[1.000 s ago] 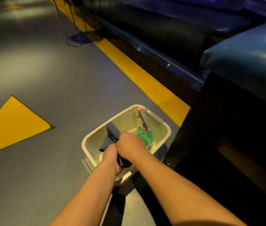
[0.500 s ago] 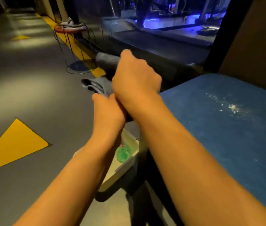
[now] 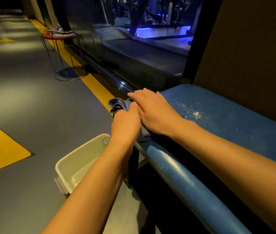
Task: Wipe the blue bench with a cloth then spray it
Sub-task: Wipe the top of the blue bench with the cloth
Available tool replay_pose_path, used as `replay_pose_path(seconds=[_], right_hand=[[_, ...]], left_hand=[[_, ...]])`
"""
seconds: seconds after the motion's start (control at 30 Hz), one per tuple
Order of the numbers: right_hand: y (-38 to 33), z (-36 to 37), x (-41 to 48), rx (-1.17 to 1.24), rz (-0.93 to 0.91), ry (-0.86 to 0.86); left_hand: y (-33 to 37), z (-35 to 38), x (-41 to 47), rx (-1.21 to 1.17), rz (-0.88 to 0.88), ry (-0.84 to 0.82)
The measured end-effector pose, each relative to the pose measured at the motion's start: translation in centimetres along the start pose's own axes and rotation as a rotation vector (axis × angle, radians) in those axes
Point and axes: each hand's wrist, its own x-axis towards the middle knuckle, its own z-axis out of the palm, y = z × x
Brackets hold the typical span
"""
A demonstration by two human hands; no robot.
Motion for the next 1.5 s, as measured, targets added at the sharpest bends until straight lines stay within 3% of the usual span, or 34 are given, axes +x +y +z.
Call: replay_pose_path(seconds=[0.1, 0.2, 0.33, 0.5, 0.67, 0.9, 1.13, 1.5], right_hand=[[-0.3, 0.6, -0.8, 0.046, 0.149, -0.298], [0.0, 0.7, -1.0, -0.122, 0.082, -0.372], [1.0, 1.2, 0.6, -0.092, 0.075, -0.334], [2.3, 1.1, 4.7, -0.101, 0.203, -0.277], [6.7, -0.7, 8.3, -0.144, 0.341, -0.324], [14.0, -4.6, 7.7, -0.148, 0.379, -0.346], [18.6, -6.3, 2.1, 0.012, 0.424, -0.205], [14.2, -3.4, -1.3, 0.033, 0.363, -0.105]], left_hand=[[-0.9, -0.4, -0.7, -0.208, -0.095, 0.148], [-2.3, 1.4, -2.0, -0.361, -0.055, 0.304], [-4.0, 4.1, -3.8, -0.316, 0.116, 0.265], [-5.1, 6.1, -5.8, -0.021, 0.158, 0.196], [-5.5, 6.3, -5.8, 0.055, 0.154, 0.161], [-5.6, 5.8, -5.9, 0.038, 0.158, 0.129], [-5.8, 6.1, -5.7, 0.002, 0.152, 0.172], [-5.8, 6.6, -5.8, -0.168, 0.147, 0.248]])
